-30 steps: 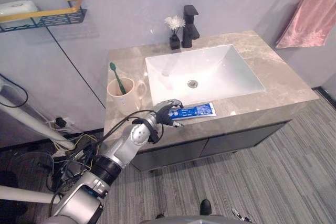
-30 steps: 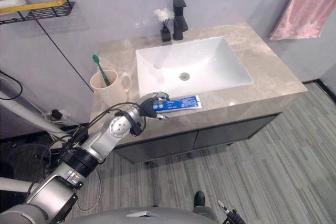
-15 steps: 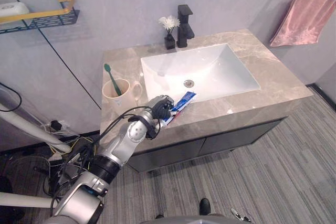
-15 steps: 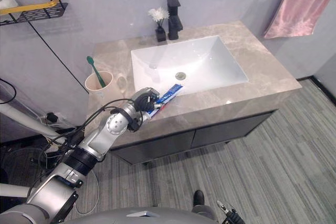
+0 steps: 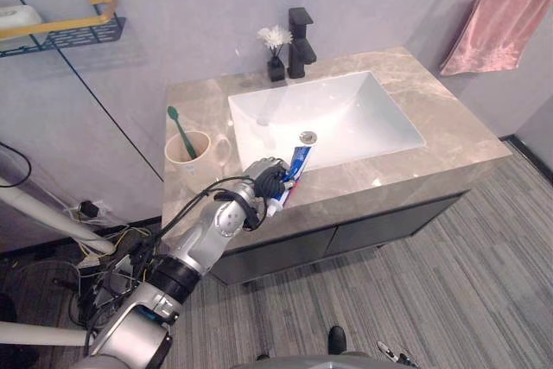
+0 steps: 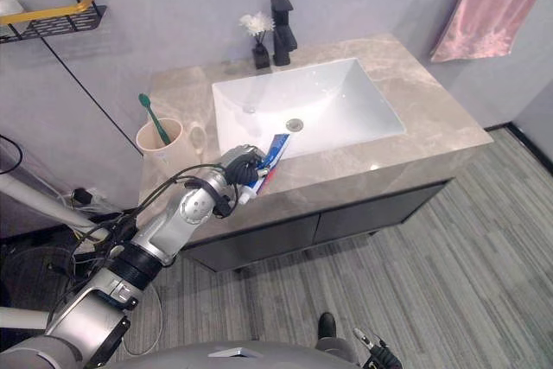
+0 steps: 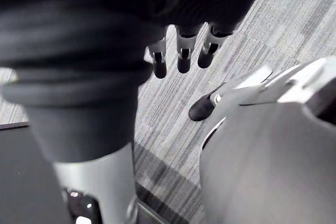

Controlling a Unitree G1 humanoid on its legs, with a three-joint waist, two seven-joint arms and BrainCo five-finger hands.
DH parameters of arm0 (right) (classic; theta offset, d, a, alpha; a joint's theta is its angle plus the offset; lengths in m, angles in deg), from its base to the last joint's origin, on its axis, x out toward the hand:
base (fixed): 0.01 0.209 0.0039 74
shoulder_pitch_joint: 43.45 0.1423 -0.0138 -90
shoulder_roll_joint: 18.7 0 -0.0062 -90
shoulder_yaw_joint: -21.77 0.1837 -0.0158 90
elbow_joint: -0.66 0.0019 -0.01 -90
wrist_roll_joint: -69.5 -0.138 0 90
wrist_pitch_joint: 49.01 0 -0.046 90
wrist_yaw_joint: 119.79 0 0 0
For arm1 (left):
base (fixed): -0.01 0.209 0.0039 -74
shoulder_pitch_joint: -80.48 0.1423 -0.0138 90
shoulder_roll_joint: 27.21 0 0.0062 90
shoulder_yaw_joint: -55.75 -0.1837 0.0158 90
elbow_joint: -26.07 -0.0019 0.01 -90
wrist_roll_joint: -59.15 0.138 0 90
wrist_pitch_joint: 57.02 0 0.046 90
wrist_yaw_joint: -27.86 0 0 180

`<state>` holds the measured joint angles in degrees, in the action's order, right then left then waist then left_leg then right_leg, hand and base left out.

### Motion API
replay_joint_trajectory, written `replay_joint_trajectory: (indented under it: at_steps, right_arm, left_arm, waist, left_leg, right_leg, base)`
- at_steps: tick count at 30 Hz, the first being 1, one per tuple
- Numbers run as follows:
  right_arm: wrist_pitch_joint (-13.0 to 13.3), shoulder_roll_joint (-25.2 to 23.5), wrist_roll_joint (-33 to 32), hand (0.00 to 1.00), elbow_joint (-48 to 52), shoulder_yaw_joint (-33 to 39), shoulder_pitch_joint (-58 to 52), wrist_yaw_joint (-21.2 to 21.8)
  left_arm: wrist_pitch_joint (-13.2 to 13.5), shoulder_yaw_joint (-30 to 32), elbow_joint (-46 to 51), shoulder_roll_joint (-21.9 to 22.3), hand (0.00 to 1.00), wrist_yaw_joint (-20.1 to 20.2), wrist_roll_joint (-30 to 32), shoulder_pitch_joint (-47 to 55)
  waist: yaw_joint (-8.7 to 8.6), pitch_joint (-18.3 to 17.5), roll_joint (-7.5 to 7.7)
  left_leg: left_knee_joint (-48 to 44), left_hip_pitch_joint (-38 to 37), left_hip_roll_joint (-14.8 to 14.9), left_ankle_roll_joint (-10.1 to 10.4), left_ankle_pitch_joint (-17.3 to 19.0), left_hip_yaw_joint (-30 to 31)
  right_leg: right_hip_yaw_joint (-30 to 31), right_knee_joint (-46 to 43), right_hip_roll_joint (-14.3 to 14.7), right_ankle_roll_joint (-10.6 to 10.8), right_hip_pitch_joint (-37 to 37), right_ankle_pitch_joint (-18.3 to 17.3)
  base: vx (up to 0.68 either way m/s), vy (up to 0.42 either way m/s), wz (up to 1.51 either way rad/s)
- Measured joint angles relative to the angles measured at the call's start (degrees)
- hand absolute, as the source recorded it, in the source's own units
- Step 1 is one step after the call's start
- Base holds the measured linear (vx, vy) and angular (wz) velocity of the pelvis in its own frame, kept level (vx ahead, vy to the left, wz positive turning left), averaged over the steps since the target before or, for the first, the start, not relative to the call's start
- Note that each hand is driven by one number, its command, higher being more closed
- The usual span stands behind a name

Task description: Organize washtable

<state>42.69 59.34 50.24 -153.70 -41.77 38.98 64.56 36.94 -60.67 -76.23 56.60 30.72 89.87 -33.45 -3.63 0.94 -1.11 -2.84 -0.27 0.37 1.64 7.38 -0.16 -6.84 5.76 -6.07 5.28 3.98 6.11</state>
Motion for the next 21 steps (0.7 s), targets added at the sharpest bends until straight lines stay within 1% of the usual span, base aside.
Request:
replay_joint_trajectory:
  at_steps: [3, 5, 8, 10, 11, 12, 13, 14, 15, 16, 17, 18, 19, 20, 21]
  right_arm:
    - [0.66, -0.27, -2.59, 0.00, 6.53, -0.26, -2.52, 0.15]
    - [0.92, -0.59, -6.26, 0.00, 14.74, 0.18, -5.33, 0.12]
    - [2.07, -1.16, -10.51, 0.00, 24.83, 0.46, -7.65, 0.06]
    - [3.24, -2.64, -13.51, 0.00, 33.49, 2.57, -8.94, -0.05]
    - [3.34, -3.09, -14.05, 0.00, 35.55, 2.95, -9.34, -0.09]
    - [3.96, -3.86, -17.12, 0.00, 39.92, 2.98, -10.42, 0.07]
    - [4.57, -4.85, -20.24, 0.00, 44.23, 3.30, -11.60, 0.39]
    - [4.71, -5.32, -21.24, 0.00, 46.30, 3.46, -11.82, 0.45]
    - [4.81, -6.06, -22.95, 0.00, 50.72, 3.53, -12.51, 0.71]
    - [5.43, -6.57, -24.78, 0.00, 55.00, 3.63, -12.72, 0.99]
    - [5.89, -6.76, -25.18, 0.00, 57.05, 3.73, -12.59, 1.33]
    - [6.83, -6.97, -27.10, 0.00, 60.37, 3.62, -12.37, 1.69]
    - [7.91, -7.06, -28.99, 0.00, 64.76, 3.17, -11.87, 2.10]
    - [8.35, -7.04, -29.32, 0.00, 66.75, 2.70, -11.53, 2.33]
    - [9.42, -6.80, -29.41, 0.00, 70.53, 1.23, -10.89, 2.64]
  left_arm:
    - [-0.14, -0.41, 5.73, 0.30, 1.00, 0.05, 0.03, 0.37]
    - [0.15, 0.31, 12.68, 1.08, 1.00, -0.66, 0.02, 0.43]
    - [0.46, 3.35, 18.13, 2.87, 1.00, -2.17, 0.03, 1.44]
    - [0.97, 5.51, 22.15, 4.27, 1.00, -3.31, 0.04, 1.72]
    - [1.06, 5.86, 23.01, 4.48, 1.00, -3.52, 0.07, 1.81]
    - [1.16, 6.40, 25.14, 4.67, 1.00, -3.78, 0.08, 2.15]
    - [1.32, 6.41, 27.11, 4.83, 1.00, -4.04, 0.12, 2.22]
    - [1.35, 6.41, 28.20, 4.87, 1.00, -4.06, 0.14, 2.44]
    - [1.49, 6.54, 30.95, 4.85, 1.00, -4.16, 0.16, 3.62]
    - [2.20, 6.59, 33.17, 4.91, 1.00, -4.37, 0.55, 4.99]
    - [2.76, 6.66, 34.09, 4.96, 1.00, -4.46, 1.24, 5.62]
    - [3.40, 6.66, 35.36, 4.98, 1.00, -4.46, 1.89, 6.42]
    - [3.88, 6.53, 36.52, 4.91, 1.00, -4.45, 2.28, 6.70]
    - [3.93, 6.46, 37.09, 4.78, 1.00, -4.45, 2.28, 6.72]
    - [4.32, 6.47, 38.07, 4.44, 1.00, -4.45, 2.28, 6.81]
  waist:
    - [0.17, -0.14, 0.19]
    - [0.59, -0.20, 0.38]
    - [0.19, -0.29, 0.50]
    - [-0.36, -0.38, 0.64]
    - [-0.37, -0.40, 0.67]
    - [-0.40, -0.44, 0.70]
    - [-0.38, -0.52, 0.79]
    - [-0.37, -0.64, 0.86]
    - [-0.35, -1.03, 0.98]
    - [-0.33, -1.40, 1.06]
    - [-0.30, -1.56, 1.08]
    - [-0.16, -1.83, 1.05]
    - [0.44, -1.85, 1.05]
    - [0.77, -1.85, 1.04]
    - [1.22, -2.02, 0.97]
  left_leg:
    - [-0.64, 0.88, 0.01, -0.28, 0.50, -2.02]
    - [-0.69, 1.62, -0.12, -0.43, 0.59, -4.16]
    - [-0.72, 0.91, -0.23, -0.52, 0.78, -6.71]
    - [-1.43, 0.34, -0.15, -0.83, 1.70, -8.56]
    - [-1.54, 0.14, -0.10, -0.92, 1.86, -9.00]
    - [-1.86, -0.16, -0.04, -1.23, 2.36, -9.60]
    - [-2.50, 0.02, -0.05, -1.36, 2.68, -9.79]
    - [-2.67, 0.07, -0.05, -1.35, 2.75, -9.86]
    - [-2.85, 0.09, -0.05, -1.33, 2.88, -10.00]
    - [-3.06, 0.18, -0.01, -1.27, 2.95, -10.07]
    - [-3.09, 0.37, 0.00, -1.26, 2.96, -10.05]
    - [-3.11, 1.03, 0.03, -1.20, 3.06, -9.87]
    - [-3.10, 1.10, 0.02, -1.13, 3.14, -9.69]
    - [-3.11, 1.15, 0.03, -1.11, 3.13, -9.53]
    - [-3.23, 1.46, 0.05, -0.99, 3.02, -8.98]
  right_leg:
    - [1.86, -0.03, -0.17, 0.22, 1.45, 0.33]
    - [4.56, -0.21, -0.02, 0.42, 3.26, 1.01]
    - [7.54, -0.44, 0.35, 0.46, 3.99, 1.58]
    - [9.78, -0.45, 0.88, 0.53, 4.14, 2.06]
    - [10.20, -0.45, 1.14, 0.61, 4.07, 2.18]
    - [10.99, -0.45, 1.34, 0.68, 4.00, 2.41]
    - [11.14, -0.44, 1.31, 0.70, 3.95, 2.53]
    - [11.17, -0.43, 1.28, 0.71, 3.93, 2.59]
    - [11.21, -0.29, 1.27, 0.71, 3.93, 2.60]
    - [11.21, -0.17, 1.28, 0.70, 3.91, 2.58]
    - [11.17, -0.15, 1.28, 0.69, 3.93, 2.56]
    - [10.98, -0.13, 1.24, 0.60, 4.06, 2.49]
    - [10.79, -0.11, 1.22, 0.73, 4.07, 2.21]
    - [10.67, -0.11, 1.22, 0.70, 4.07, 2.20]
    - [10.22, -0.15, 1.20, 0.63, 4.07, 2.19]
  base:
    - [0.01, 0.031, -0.31]
    - [0.02, 0.027, -0.46]
    - [0.02, 0.016, -0.56]
    - [-0.02, 0.010, -0.57]
    - [-0.05, 0.009, -0.43]
    - [-0.06, 0.004, -0.28]
    - [-0.07, 0.010, -0.20]
    - [-0.08, 0.004, -0.08]
    - [-0.07, -0.005, -0.05]
    - [-0.07, -0.009, -0.04]
    - [-0.08, -0.010, 0.02]
    - [-0.07, -0.012, 0.07]
    - [-0.07, -0.014, 0.08]
    - [-0.05, -0.023, 0.13]
    - [-0.03, -0.024, 0.19]
